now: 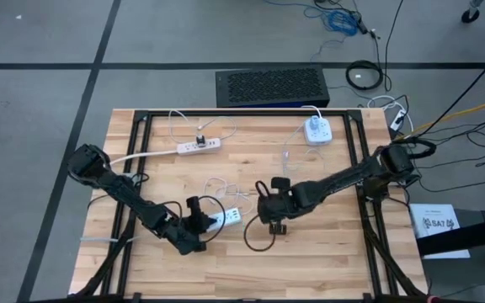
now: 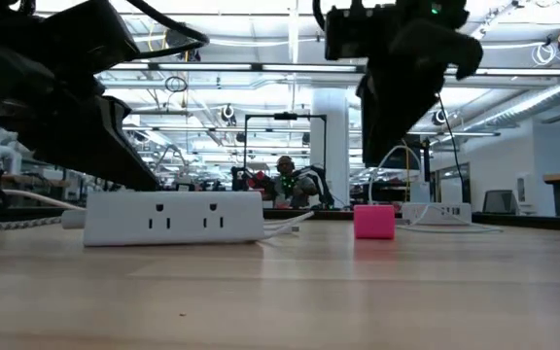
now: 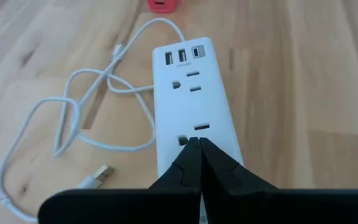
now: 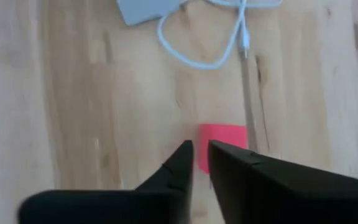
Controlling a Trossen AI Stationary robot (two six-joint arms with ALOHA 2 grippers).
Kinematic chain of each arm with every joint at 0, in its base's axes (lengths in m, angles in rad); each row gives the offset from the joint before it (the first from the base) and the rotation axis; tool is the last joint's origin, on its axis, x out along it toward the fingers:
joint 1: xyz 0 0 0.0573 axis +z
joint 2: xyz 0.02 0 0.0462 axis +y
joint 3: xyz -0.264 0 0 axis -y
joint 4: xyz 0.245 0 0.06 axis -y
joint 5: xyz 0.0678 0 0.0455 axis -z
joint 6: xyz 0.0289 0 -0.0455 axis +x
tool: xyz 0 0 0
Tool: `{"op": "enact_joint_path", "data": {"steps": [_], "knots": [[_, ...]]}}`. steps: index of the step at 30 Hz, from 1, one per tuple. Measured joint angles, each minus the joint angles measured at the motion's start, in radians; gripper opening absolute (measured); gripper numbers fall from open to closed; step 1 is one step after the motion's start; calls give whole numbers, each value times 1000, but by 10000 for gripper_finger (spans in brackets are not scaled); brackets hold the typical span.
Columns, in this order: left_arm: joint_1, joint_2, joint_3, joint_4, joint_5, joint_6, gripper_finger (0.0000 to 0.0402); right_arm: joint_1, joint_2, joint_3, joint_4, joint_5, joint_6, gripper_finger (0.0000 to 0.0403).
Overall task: Insert USB
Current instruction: Insert the pink charger adapter into the white outlet extension
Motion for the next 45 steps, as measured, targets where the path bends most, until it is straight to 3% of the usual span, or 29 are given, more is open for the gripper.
{"op": "enact_joint_path", "data": {"steps": [8,12,15,19,26,29,38,45], "knots": [[7,1,-1,-2,-28,-22,1,-57,0,-132,80,30,106,134],[7,1,-1,1,-22,-23,1,-122,-1,-202,162,-87,93,185],[7,1,-9,8,-21,-27,1,-155,-1,-246,226,-200,70,198],[7,0,-11,10,-21,-44,1,-160,-1,-267,259,-236,45,168],[7,0,-11,9,-21,-45,1,-160,-4,-266,295,-226,23,27],[7,0,-11,9,-20,-45,1,-159,-4,-266,284,-204,9,15],[8,0,-11,7,-20,-49,1,-160,-29,-211,83,-263,96,130],[7,0,-11,7,-19,-51,1,-182,-46,-148,84,-260,86,208]]}}
